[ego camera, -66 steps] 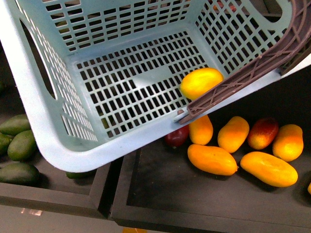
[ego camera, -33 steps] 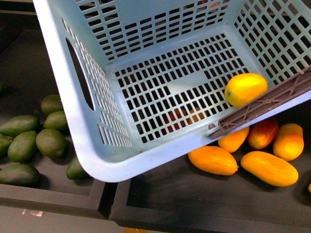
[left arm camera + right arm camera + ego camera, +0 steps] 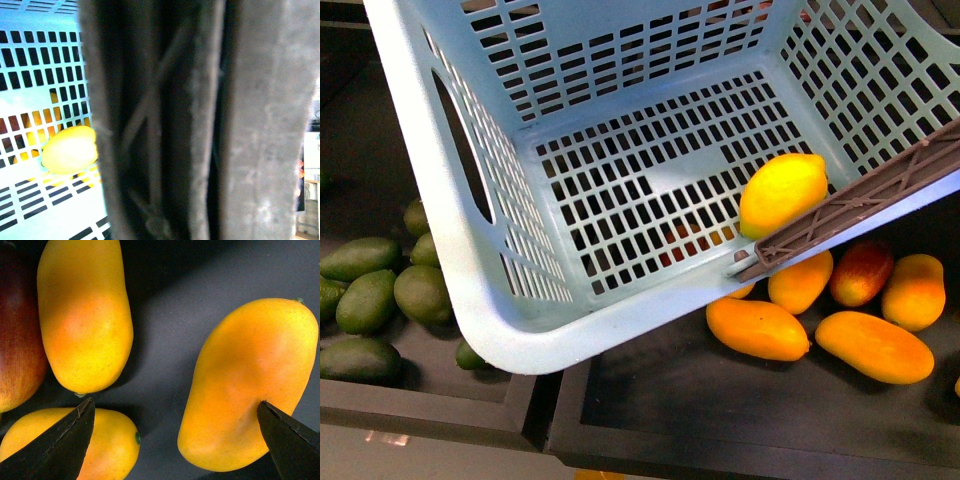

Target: Pick lemon and mango into basket

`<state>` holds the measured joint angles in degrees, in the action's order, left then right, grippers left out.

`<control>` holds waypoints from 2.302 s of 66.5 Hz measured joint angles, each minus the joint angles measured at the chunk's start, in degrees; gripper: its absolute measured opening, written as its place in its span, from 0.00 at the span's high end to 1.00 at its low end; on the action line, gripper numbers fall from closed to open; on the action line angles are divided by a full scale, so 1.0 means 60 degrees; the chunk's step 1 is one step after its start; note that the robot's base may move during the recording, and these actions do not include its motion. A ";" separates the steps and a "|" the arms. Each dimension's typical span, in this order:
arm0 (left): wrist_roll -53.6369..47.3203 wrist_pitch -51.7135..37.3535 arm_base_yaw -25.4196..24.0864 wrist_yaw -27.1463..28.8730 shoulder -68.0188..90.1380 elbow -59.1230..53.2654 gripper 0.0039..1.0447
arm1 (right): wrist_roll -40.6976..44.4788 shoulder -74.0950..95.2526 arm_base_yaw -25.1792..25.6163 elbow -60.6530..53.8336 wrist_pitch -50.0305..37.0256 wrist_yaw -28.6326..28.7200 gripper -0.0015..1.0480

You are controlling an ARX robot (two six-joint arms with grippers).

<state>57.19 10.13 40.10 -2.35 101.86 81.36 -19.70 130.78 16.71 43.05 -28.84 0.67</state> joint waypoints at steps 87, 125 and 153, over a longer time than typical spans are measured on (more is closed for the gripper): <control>0.0004 0.0000 -0.0015 0.0062 0.0000 0.0000 0.87 | -0.1774 0.2579 -0.0911 0.3603 0.0900 -0.0146 0.24; 0.0011 0.0000 -0.0011 0.0033 0.0000 0.0000 0.87 | -0.0310 -0.3224 0.0994 -0.0120 0.0142 0.1279 0.42; 0.0004 0.0000 -0.0015 0.0069 0.0000 0.0000 0.87 | -0.0550 -1.1278 -0.0291 -0.1282 0.3147 0.1195 0.43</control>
<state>57.21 10.13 40.01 -1.93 101.86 81.36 -23.00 63.11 14.96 35.35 -9.96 7.84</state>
